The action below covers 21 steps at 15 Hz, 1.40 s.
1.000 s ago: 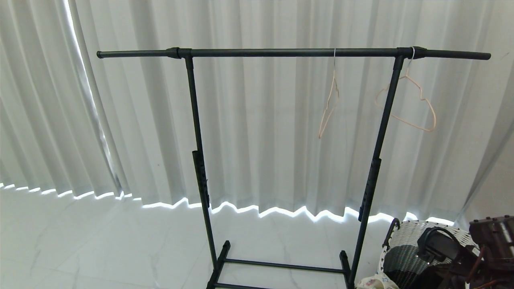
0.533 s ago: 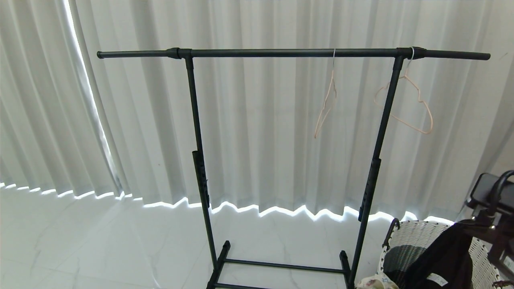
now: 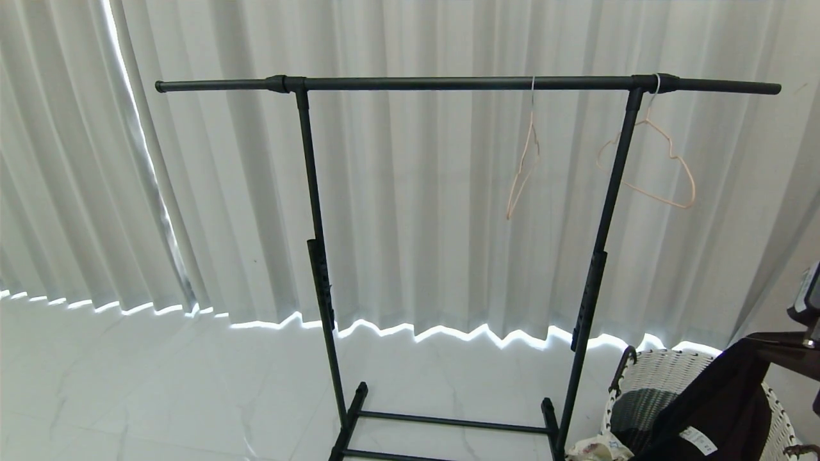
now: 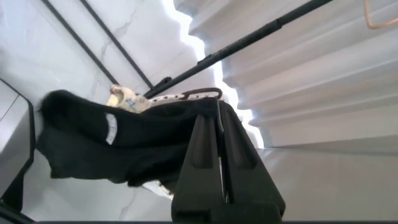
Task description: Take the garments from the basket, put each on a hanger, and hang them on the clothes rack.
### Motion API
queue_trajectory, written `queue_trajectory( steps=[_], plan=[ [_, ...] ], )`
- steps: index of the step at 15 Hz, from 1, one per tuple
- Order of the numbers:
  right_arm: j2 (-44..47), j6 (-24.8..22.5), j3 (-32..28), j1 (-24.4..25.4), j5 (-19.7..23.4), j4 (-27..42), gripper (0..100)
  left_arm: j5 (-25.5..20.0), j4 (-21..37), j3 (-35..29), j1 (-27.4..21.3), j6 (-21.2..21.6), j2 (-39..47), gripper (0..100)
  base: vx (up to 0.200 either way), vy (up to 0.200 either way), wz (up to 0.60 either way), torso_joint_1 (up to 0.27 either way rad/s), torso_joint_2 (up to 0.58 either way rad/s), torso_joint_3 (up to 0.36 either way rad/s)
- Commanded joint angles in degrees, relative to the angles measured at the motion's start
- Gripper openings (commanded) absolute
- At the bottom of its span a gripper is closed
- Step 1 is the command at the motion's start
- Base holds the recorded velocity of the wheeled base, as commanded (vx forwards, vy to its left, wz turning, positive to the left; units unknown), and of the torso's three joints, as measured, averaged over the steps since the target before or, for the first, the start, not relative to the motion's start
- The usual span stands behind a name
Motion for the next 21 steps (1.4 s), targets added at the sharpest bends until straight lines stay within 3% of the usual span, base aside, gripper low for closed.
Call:
queue_trajectory(
  steps=[1, 5, 7, 11, 13, 14, 15, 16, 17, 20, 21],
  plan=[
    [0.23, -0.01, 0.04, 0.53, 0.0, -0.05, 0, 0.01, -0.01, 0.01, 0.01, 0.02, 0.09, 100, 0.0, 0.0, 0.0, 0.0, 0.0, 0.0],
    [4.01, 0.87, -0.31, 0.88, 0.27, -0.67, 0, 0.01, -0.01, 0.01, 0.01, -0.07, 0.09, 100, 0.0, 0.0, 0.0, 0.0, 0.0, 0.0],
    [7.43, 7.9, -0.4, 4.84, 0.27, -1.55, 0, 0.01, -0.01, 0.01, 0.01, 0.02, 0.09, 100, 0.0, 0.0, 0.0, 0.0, 0.0, 0.0],
    [15.78, 29.53, -1.27, 18.64, 0.18, -6.73, 0, 0.01, -0.01, 0.01, 0.01, -0.07, 0.09, 100, 0.0, 0.0, 0.0, 0.0, 0.0, 0.0],
    [17.98, 33.83, -4.35, 22.15, 0.09, -8.05, 0, -0.25, -0.01, 0.01, -0.08, 0.99, 0.09, 100, 0.0, 0.0, 0.0, 0.0, 0.0, 0.0],
    [18.6, 34.71, -5.58, 22.33, 0.18, -8.05, 0, -2.45, -0.1, -0.17, 0.01, 0.99, 0.09, 100, 0.0, 0.0, 0.0, 0.0, 0.0, 0.0],
    [19.3, 34.8, -6.81, 22.33, 0.27, -8.05, 0, -7.29, -0.36, -4.91, -0.52, 0.37, 2.11, 100, 0.0, 0.0, 0.0, 0.0, 0.0, 0.0],
    [20.0, 34.89, -7.87, 22.24, 0.35, -8.14, 0, -10.36, -0.54, -13.61, -1.4, -2.26, 9.58, 100, 0.0, 0.0, 0.0, 0.0, 0.0, 0.0],
    [20.88, 35.06, -9.01, 22.24, 0.35, -8.23, 0, -10.27, -1.15, -22.67, -1.4, -4.55, 18.11, 100, 0.0, 0.0, 0.0, 0.0, 0.0, 0.0],
    [22.64, 35.41, -10.5, 22.33, 0.53, -10.07, 0, -12.73, -1.33, -34.53, -2.54, -4.29, 34.8, 100, 0.0, 0.0, 0.0, 0.0, 0.0, 0.0],
    [23.25, 35.41, -10.85, 22.33, 0.44, -12.36, 0, -17.39, -1.42, -39.01, -8.25, -1.56, 42.8, 100, 0.0, 0.0, 0.0, 0.0, 0.0, 0.0]
  ],
)
